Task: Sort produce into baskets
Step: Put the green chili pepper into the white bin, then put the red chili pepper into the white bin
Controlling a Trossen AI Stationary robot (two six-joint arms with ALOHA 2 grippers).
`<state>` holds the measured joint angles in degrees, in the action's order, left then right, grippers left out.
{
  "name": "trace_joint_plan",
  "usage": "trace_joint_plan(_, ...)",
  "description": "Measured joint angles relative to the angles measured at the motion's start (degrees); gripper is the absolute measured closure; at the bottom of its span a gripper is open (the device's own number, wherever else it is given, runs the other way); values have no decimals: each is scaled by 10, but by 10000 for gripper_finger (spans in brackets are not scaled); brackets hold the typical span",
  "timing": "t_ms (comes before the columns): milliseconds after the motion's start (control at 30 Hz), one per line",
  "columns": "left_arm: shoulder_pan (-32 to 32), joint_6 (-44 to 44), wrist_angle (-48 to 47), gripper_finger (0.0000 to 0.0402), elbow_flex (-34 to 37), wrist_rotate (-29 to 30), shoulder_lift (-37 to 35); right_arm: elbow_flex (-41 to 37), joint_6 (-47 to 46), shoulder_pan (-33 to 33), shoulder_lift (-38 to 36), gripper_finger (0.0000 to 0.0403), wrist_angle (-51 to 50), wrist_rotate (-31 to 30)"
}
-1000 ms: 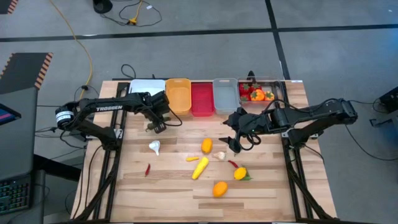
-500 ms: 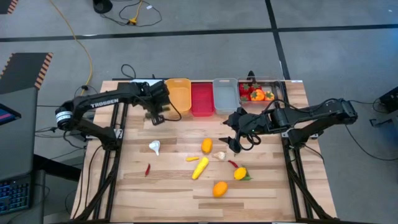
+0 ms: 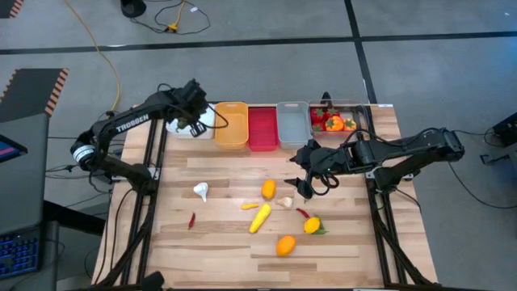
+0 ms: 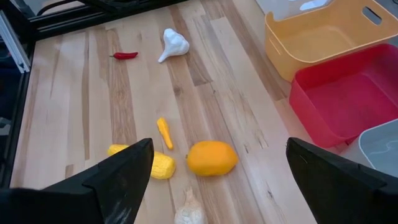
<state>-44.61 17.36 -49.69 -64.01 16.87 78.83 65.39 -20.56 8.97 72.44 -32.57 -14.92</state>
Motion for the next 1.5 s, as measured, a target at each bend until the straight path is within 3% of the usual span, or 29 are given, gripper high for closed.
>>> trace_joint_plan(367,-47,75,69,396,42,0,0,0,0,0,0,10,0,0)
trace_joint_plan(767,-50,76,107,288,42,-16,0,0,0,0,0,10,-5,6)
trace_joint_plan(1000,-50,40,108,271,43,-38,0,0,-1,-3,0,10,-18,-2)
trace_joint_plan(1300,-49,29,108,271,43,-39,0,-15,-209,-86,0,10,-239,-104)
trace_joint_plan(1500,-49,29,107,271,43,-44,0,-94,-282,-149,0,19,-250,-107)
